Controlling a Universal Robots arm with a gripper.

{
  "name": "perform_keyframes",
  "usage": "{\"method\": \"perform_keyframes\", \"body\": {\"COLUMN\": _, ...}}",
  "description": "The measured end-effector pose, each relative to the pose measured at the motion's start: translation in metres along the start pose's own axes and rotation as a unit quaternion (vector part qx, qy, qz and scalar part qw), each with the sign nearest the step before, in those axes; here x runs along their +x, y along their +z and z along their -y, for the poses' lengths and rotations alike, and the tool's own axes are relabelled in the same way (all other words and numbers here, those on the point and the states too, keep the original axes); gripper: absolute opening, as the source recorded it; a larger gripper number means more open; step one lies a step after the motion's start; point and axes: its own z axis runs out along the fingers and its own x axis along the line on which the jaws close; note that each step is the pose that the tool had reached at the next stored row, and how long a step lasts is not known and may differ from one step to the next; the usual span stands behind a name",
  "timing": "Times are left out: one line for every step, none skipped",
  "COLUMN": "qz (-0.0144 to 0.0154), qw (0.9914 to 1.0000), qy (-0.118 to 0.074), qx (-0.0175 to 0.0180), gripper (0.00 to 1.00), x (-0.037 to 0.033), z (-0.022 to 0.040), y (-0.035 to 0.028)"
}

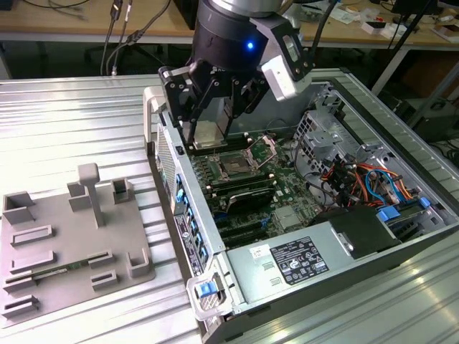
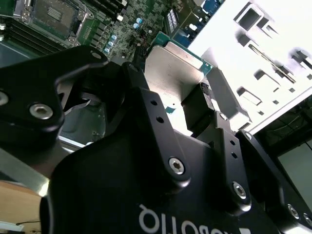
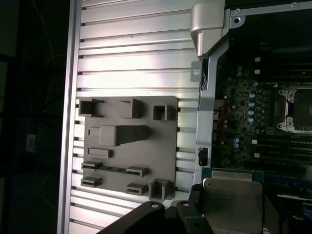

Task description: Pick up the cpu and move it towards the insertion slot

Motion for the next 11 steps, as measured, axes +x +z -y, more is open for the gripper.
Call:
{"method": "perform_keyframes", "body": {"qz": 0.0, "qw": 1.0, "qy": 0.0, "qx": 0.0, "gripper": 0.55, "x": -0.0018, "z": 0.0001, "y": -0.0001}}
{"method": "perform_keyframes", "body": {"qz": 0.0, "qw": 1.0, "qy": 0.0, "qx": 0.0, "gripper": 0.55, "x": -0.0041, "z": 0.0003, "y": -0.0002}}
{"method": "perform_keyframes", "body": {"qz": 0.0, "qw": 1.0, "qy": 0.0, "qx": 0.0, "gripper": 0.55, "x": -0.0058, "z": 0.0004, "y": -0.0003}}
{"method": "perform_keyframes", "body": {"qz": 0.0, "qw": 1.0, "qy": 0.0, "qx": 0.0, "gripper": 0.55, "x": -0.0087, "z": 0.0006, "y": -0.0004}}
{"method": "perform_keyframes", "body": {"qz": 0.0, "qw": 1.0, "qy": 0.0, "qx": 0.0, "gripper": 0.55, "x": -0.0103, "z": 0.0007, "y": -0.0004}}
{"method": "perform_keyframes", "body": {"qz": 0.0, "qw": 1.0, "qy": 0.0, "qx": 0.0, "gripper": 0.55, "x": -0.0106, "z": 0.0007, "y": -0.0005}}
{"method": "perform_keyframes", "body": {"qz": 0.0, "qw": 1.0, "qy": 0.001, "qx": 0.0001, "gripper": 0.55, "x": -0.0106, "z": 0.0007, "y": -0.0005}}
{"method": "perform_keyframes", "body": {"qz": -0.0001, "qw": 1.0, "qy": 0.001, "qx": 0.0002, "gripper": 0.55, "x": -0.0107, "z": 0.0007, "y": -0.0005}}
{"method": "perform_keyframes", "body": {"qz": -0.0001, "qw": 1.0, "qy": 0.0, "qx": 0.0002, "gripper": 0.55, "x": -0.0108, "z": 0.0007, "y": -0.0005}}
{"method": "perform_keyframes", "body": {"qz": -0.0001, "qw": 1.0, "qy": 0.0, "qx": 0.0002, "gripper": 0.55, "x": -0.0108, "z": 0.0007, "y": -0.0005}}
{"method": "perform_keyframes", "body": {"qz": -0.0001, "qw": 1.0, "qy": 0.0, "qx": 0.0002, "gripper": 0.55, "x": -0.0108, "z": 0.0007, "y": -0.0005}}
